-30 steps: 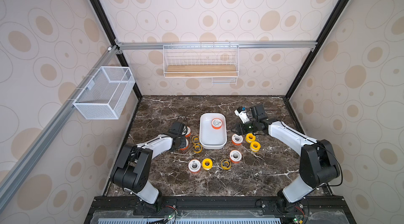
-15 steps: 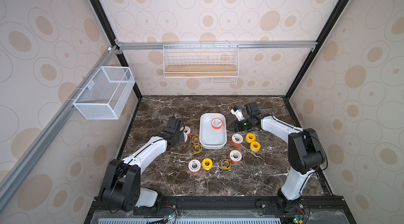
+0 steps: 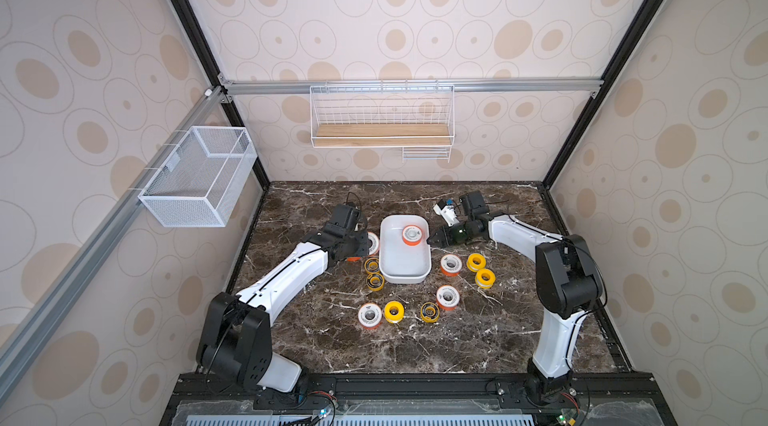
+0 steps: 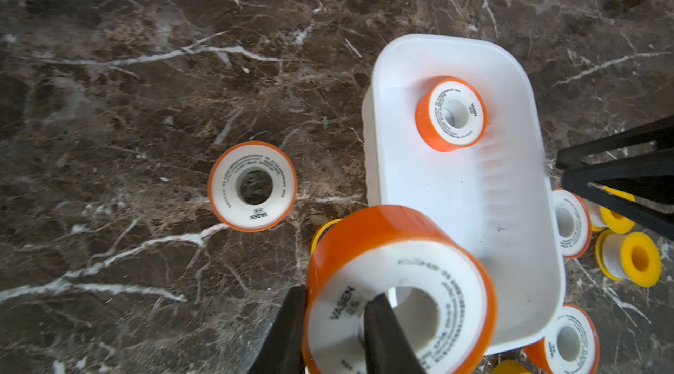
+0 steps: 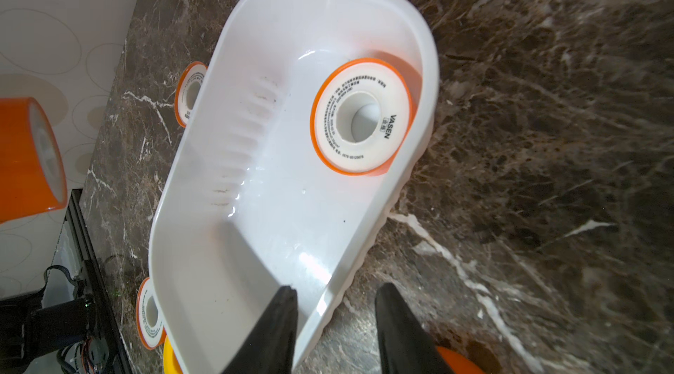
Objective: Put the sealing tape into the storage box
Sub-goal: Pick up the sealing tape at the center of the board, then place the sealing tape in the storage box.
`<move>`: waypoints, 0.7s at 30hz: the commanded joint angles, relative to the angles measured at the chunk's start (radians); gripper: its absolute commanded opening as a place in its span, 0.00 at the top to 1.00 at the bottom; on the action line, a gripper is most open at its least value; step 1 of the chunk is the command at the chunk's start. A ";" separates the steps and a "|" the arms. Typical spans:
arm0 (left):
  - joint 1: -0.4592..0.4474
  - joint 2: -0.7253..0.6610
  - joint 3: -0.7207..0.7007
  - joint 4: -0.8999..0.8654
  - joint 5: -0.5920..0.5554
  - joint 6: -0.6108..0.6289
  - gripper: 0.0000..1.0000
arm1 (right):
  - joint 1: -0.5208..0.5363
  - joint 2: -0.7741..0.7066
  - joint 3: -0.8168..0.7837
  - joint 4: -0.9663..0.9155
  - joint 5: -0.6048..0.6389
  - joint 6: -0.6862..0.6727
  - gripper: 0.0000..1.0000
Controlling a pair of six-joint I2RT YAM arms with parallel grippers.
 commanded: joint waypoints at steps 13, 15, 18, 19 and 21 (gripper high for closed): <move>-0.066 0.238 0.172 -0.030 0.170 0.061 0.76 | -0.016 0.066 0.052 0.009 -0.053 0.041 0.65; -0.070 0.262 0.189 -0.034 0.176 0.065 0.76 | -0.016 0.070 0.055 0.009 -0.058 0.039 0.66; -0.078 0.306 0.219 -0.040 0.190 0.071 0.76 | -0.017 0.077 0.057 0.011 -0.068 0.044 0.67; -0.081 0.321 0.229 -0.042 0.197 0.074 0.76 | -0.018 0.079 0.057 0.013 -0.073 0.045 0.68; -0.086 0.348 0.246 -0.045 0.200 0.077 0.76 | -0.017 0.081 0.058 0.016 -0.077 0.048 0.69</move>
